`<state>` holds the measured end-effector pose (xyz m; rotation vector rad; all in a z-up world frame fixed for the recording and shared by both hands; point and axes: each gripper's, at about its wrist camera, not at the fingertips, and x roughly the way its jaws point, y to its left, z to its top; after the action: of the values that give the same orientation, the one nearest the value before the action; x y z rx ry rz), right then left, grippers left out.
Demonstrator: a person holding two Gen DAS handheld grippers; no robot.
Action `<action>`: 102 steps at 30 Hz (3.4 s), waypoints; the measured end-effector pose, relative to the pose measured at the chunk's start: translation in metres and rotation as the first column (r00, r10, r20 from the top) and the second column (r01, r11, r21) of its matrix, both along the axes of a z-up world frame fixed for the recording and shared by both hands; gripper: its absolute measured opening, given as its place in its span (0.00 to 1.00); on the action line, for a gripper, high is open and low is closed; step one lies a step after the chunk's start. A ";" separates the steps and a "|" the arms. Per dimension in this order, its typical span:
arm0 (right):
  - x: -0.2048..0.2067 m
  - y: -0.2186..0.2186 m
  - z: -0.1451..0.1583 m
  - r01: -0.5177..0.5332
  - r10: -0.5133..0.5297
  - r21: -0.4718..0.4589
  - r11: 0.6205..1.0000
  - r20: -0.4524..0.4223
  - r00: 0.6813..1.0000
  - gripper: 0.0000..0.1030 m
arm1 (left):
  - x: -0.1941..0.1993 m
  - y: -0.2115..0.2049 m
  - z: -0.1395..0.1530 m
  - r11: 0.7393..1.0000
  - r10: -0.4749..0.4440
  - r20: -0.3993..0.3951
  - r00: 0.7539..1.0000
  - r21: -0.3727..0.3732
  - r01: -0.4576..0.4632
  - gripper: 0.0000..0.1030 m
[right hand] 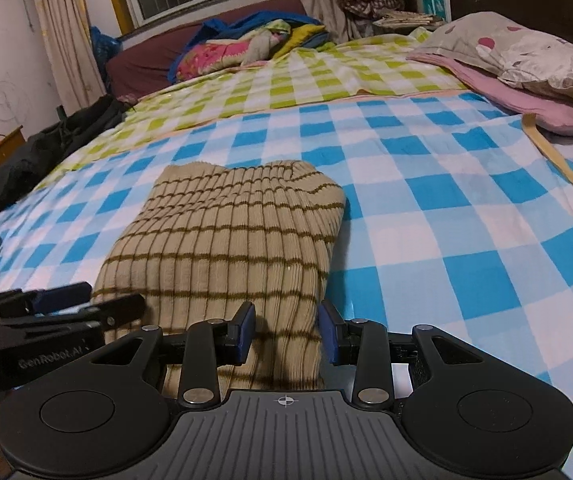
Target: Fold small clothes
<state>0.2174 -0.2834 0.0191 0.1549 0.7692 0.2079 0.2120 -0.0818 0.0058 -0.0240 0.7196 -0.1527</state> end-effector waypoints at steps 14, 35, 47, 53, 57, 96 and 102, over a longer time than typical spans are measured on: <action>-0.034 0.005 -0.003 -0.009 0.008 -0.033 0.999 -0.046 0.999 0.34 | -0.033 -0.004 -0.003 0.999 -0.008 -0.032 0.999 -0.037 0.006 0.73; -0.096 0.009 -0.007 -0.005 0.003 -0.036 0.999 -0.055 0.998 0.48 | -0.083 -0.005 -0.012 1.000 0.023 -0.056 0.998 0.012 -0.022 0.93; -0.113 0.010 -0.014 0.029 -0.031 -0.033 0.999 -0.063 0.998 0.51 | -0.103 -0.002 -0.016 1.000 0.021 -0.070 0.997 0.010 -0.020 0.99; -0.120 0.011 -0.018 0.030 -0.032 -0.028 0.999 -0.071 0.997 0.51 | -0.109 -0.003 -0.016 0.999 0.025 -0.084 0.996 0.028 -0.023 0.99; -0.123 0.012 -0.019 0.030 -0.032 -0.026 0.999 -0.074 0.997 0.51 | -0.113 -0.001 -0.017 0.999 0.028 -0.086 0.996 0.024 -0.026 0.99; -0.133 0.017 -0.021 0.027 -0.028 -0.018 0.999 -0.078 0.997 0.51 | -0.121 -0.001 -0.019 0.998 0.050 -0.078 0.996 0.049 -0.046 0.99; -0.135 0.016 -0.024 0.029 -0.030 -0.016 0.999 -0.080 0.996 0.51 | -0.121 -0.002 -0.019 0.998 0.051 -0.078 0.996 0.049 -0.047 0.99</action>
<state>0.0826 -0.2676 -0.0050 0.1609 0.8473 0.1689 0.0907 -0.0833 -0.0130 -0.0032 0.8004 -0.0881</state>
